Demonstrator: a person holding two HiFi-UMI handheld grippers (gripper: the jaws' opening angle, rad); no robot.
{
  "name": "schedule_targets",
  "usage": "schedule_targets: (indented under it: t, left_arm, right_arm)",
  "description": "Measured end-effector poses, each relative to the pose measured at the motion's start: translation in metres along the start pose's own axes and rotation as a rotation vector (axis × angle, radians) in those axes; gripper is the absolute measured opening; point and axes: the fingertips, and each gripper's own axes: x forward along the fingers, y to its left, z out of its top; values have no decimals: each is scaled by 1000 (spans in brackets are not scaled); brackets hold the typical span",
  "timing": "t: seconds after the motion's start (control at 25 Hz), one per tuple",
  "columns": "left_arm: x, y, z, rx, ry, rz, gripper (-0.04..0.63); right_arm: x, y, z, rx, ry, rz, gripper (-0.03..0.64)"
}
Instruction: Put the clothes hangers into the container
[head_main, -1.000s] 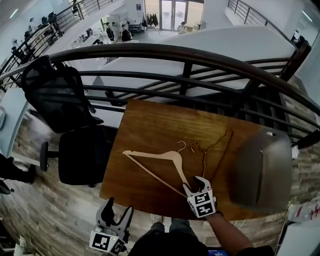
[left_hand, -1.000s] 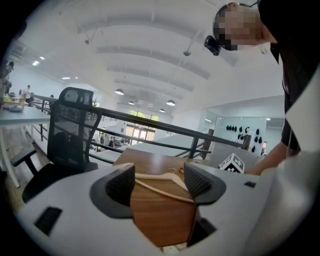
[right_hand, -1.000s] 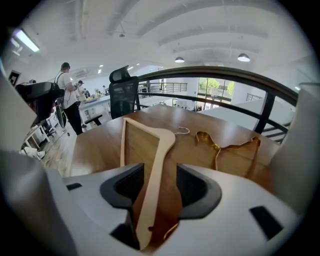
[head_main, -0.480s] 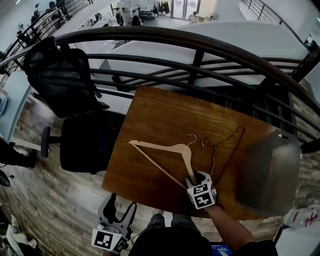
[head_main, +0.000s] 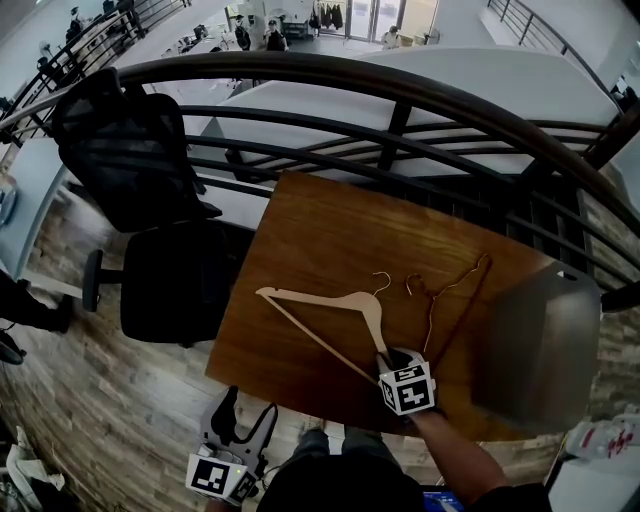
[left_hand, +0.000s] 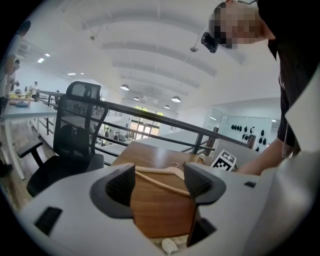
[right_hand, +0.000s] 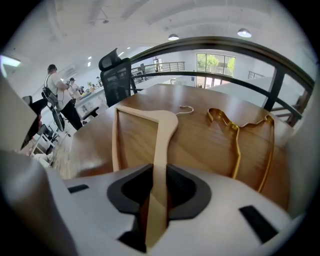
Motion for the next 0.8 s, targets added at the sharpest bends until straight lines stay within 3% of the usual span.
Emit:
schedule_targets:
  t: [0.52, 0.68, 0.8]
  left_arm:
    - [23, -9, -52, -36, 137, -98, 298]
    - [35, -15, -76, -124, 199, -119, 299]
    - [49, -16, -91, -234, 221, -128, 298]
  right_arm:
    - [-28, 38, -10, 25, -15, 84, 78]
    - [-37, 47, -15, 27, -9, 108, 78]
    - [-40, 51, -17, 36, -8, 116, 78]
